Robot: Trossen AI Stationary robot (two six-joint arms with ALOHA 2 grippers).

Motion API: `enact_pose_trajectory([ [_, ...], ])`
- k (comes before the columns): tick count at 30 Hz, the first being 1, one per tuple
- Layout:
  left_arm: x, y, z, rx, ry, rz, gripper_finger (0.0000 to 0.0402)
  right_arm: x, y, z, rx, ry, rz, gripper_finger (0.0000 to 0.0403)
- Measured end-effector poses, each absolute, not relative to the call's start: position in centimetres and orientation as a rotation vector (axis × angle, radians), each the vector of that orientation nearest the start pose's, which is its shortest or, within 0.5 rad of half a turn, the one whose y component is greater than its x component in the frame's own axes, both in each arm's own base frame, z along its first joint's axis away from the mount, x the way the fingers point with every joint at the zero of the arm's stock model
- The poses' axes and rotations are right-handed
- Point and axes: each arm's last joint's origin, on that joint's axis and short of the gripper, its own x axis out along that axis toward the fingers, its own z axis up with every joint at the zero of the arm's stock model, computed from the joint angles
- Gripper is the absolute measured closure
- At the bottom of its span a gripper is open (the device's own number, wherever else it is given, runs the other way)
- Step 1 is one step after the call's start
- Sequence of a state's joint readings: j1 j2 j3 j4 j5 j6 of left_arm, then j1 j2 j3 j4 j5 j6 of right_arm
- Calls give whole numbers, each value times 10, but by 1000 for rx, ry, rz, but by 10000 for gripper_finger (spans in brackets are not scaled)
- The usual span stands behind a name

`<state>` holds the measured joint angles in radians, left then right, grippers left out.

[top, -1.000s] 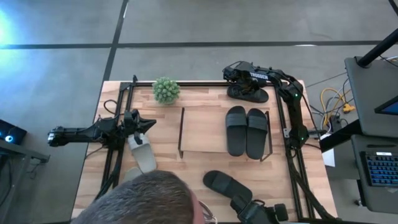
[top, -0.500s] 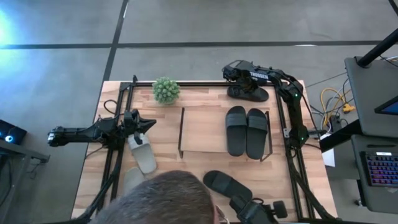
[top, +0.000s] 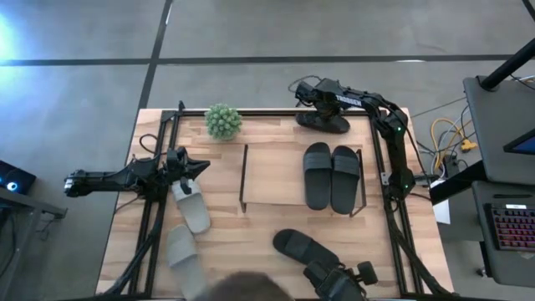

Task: Pick and place slides into the shelf
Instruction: Put the black slipper on the shelf

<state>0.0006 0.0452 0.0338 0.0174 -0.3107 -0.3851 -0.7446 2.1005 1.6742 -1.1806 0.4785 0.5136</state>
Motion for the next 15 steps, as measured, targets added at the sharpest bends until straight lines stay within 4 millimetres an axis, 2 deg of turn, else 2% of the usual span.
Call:
enact_pose_trajectory([
  [6, 97, 9, 173, -383, -66, 306, 395, 297, -279, 227, 483, 1303, -1288, 394],
  [10, 97, 9, 173, -383, -66, 306, 395, 305, -274, 262, 411, 1204, -1248, 394],
  [15, 97, 9, 173, -383, -66, 306, 395, 316, -259, 302, 349, 1142, -1030, 394],
])
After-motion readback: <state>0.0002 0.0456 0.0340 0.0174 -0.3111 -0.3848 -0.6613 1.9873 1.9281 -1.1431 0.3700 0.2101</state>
